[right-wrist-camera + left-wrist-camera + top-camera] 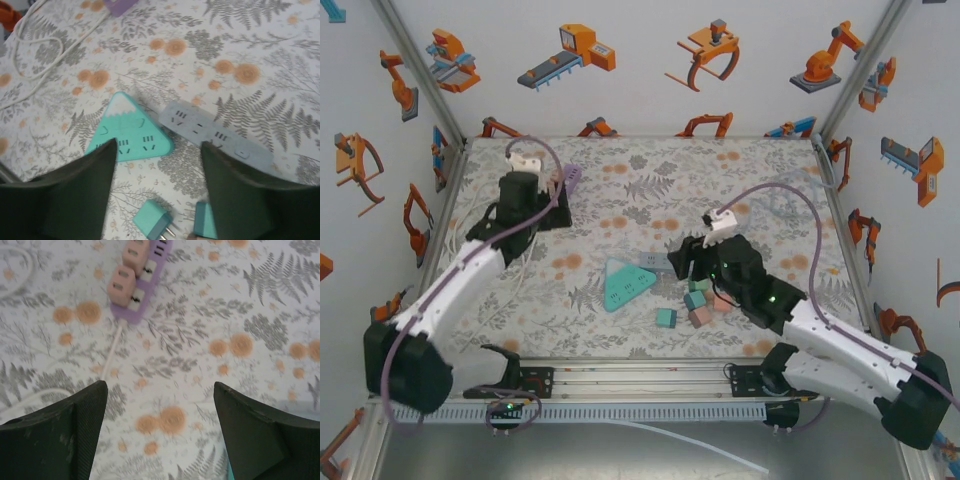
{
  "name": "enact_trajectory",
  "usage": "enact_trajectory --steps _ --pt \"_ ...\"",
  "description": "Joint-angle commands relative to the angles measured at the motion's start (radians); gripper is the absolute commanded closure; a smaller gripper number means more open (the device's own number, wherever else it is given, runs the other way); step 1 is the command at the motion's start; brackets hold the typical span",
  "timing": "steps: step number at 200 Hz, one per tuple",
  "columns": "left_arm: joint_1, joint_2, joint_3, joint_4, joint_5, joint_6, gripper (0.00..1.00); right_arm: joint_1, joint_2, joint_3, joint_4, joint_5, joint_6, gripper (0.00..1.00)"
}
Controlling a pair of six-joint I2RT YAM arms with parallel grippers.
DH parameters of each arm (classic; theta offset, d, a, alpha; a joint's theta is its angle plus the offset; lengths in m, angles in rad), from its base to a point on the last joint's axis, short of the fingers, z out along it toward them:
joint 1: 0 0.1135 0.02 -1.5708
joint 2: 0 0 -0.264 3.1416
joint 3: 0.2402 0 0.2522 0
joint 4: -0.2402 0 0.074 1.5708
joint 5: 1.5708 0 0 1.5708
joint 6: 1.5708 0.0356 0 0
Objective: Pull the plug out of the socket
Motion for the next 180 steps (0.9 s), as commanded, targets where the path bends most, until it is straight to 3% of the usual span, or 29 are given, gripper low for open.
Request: enact_trajectory --steps 1,24,40,58,83,130,180 --pt "0.041 0.176 0.147 -0.038 0.081 0.150 0.20 0.009 0.028 0.010 0.062 -0.034 -0.114 0.23" --pt "0.069 0.372 0.313 -0.036 0.153 0.221 0.16 0.009 0.041 -0.023 0.121 -0.083 -0.165 0.19" --pt "0.082 0.497 0.437 -0.065 0.195 0.274 0.01 0.009 0.047 -0.037 0.148 -0.124 -0.198 0.17" --pt "0.082 0.622 0.571 -0.128 0.204 0.345 0.03 0.008 0.065 -0.047 0.178 -0.168 -0.215 0.16" --pt "0.089 0.781 0.728 -0.222 0.130 0.408 0.03 0.008 0.100 -0.051 0.205 -0.227 -0.229 0.16" --pt "0.103 0.954 0.936 -0.400 0.126 0.467 0.00 0.006 0.159 -0.070 0.277 -0.257 -0.227 0.16" --pt "0.102 0.981 0.936 -0.410 0.144 0.517 0.35 0.007 0.171 -0.053 0.259 -0.238 -0.236 0.16"
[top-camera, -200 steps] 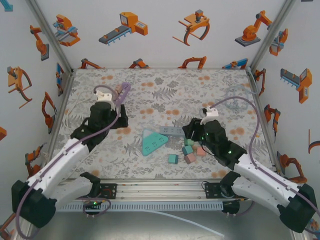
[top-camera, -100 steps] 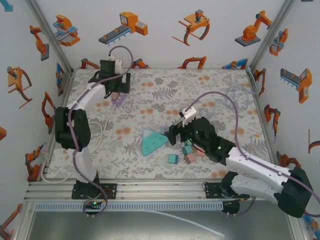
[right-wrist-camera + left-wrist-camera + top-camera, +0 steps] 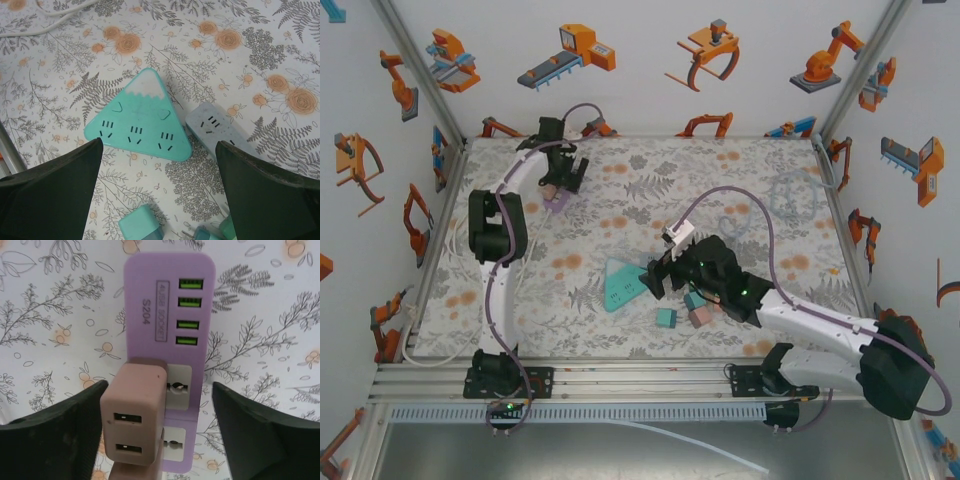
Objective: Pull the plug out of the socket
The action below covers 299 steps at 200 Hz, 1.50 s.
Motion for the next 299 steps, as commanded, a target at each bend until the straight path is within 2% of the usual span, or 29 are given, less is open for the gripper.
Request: enact_trajectory --steps 1,20,37,91,115,150,208,299 --pt "0.002 0.002 0.025 -0.052 0.016 0.055 0.36 0.002 -0.005 0.011 0.037 0.001 -0.021 0.16" --pt "0.000 -0.002 0.025 -0.062 0.030 0.063 0.55 0.002 -0.013 0.010 0.034 0.015 -0.020 0.16" --pt "0.000 -0.014 0.020 -0.068 0.060 0.072 0.62 0.002 -0.018 0.006 0.032 0.021 -0.015 0.16" --pt "-0.054 -0.111 -0.030 -0.068 0.235 0.136 0.64 0.002 -0.050 -0.003 0.017 0.045 0.002 0.17" --pt "-0.112 -0.182 -0.109 -0.032 0.321 0.214 0.64 0.002 -0.071 -0.015 0.017 0.060 0.007 0.17" --pt "-0.219 -0.268 -0.229 0.055 0.356 0.313 0.65 0.002 -0.107 -0.027 0.000 0.067 0.010 0.17" --pt "-0.381 -0.283 -0.311 0.056 0.289 0.486 0.65 0.002 -0.174 -0.079 0.026 0.014 -0.010 0.18" --pt "-0.438 -0.237 -0.355 0.043 0.294 0.526 0.64 0.002 -0.188 -0.113 0.061 0.019 -0.018 0.19"
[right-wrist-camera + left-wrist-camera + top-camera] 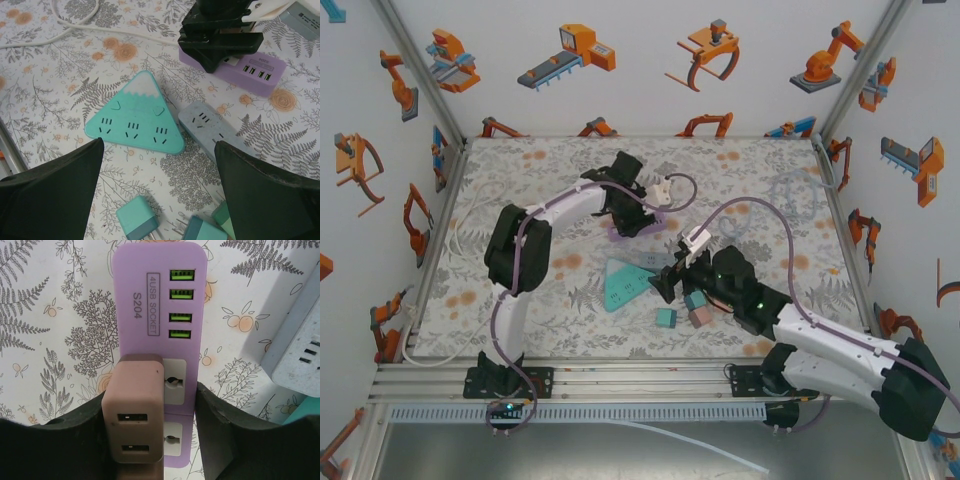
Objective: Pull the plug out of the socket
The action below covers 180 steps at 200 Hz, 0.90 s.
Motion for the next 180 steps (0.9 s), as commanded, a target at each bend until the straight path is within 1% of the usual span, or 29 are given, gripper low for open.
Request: enact_trajectory --steps 1,29,37,60,80,112,151,170,180 --pt "-0.017 0.005 -0.014 0.002 0.007 0.034 0.64 0.002 -0.014 -0.013 0.053 -0.011 -0.011 0.19" --pt "-0.033 0.023 -0.024 0.012 -0.014 0.037 0.60 0.002 -0.013 -0.013 0.055 -0.009 -0.011 0.19" --pt "-0.034 0.026 -0.026 0.016 -0.018 0.037 0.58 0.002 -0.014 -0.014 0.053 -0.010 -0.011 0.19" --pt "-0.040 0.023 -0.028 0.033 -0.031 0.034 0.46 0.002 -0.022 -0.019 0.044 -0.006 -0.011 0.19" --pt "-0.043 0.008 -0.028 0.040 -0.034 0.034 0.43 0.002 -0.032 -0.023 0.041 0.002 -0.010 0.18" --pt "-0.046 -0.039 -0.041 0.061 -0.047 0.026 0.35 0.002 -0.050 -0.023 0.040 0.012 -0.030 0.18" --pt "-0.048 -0.154 -0.106 0.110 -0.026 -0.046 0.34 0.002 -0.078 0.010 -0.023 0.020 -0.100 0.18" --pt "-0.054 -0.239 -0.147 0.121 -0.048 -0.119 0.34 0.001 -0.085 0.036 -0.050 0.041 -0.123 0.18" --pt "-0.055 -0.295 -0.178 0.141 -0.062 -0.179 0.34 -0.002 -0.083 0.050 -0.063 0.043 -0.131 0.18"
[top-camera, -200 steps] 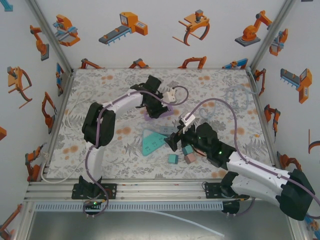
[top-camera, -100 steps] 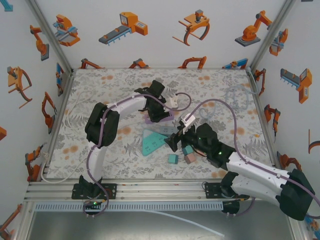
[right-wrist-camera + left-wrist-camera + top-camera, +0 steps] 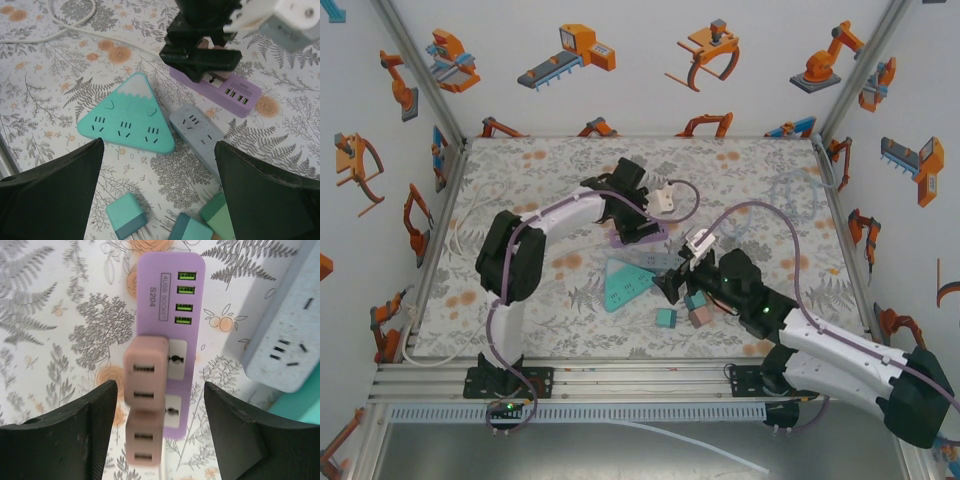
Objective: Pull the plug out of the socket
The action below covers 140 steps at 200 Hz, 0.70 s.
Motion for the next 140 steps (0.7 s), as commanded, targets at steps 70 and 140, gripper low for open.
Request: enact_trajectory --steps 70,140 --pt "-0.017 -0.627 -0.487 0.296 -0.112 -0.665 0.35 -0.086 0.083 0.253 -0.268 -0.062 -0.309 0.17" --pt "0.025 -0.797 -0.762 0.441 -0.266 -1.067 0.36 -0.264 0.378 0.536 -0.441 -0.323 -0.703 0.22"
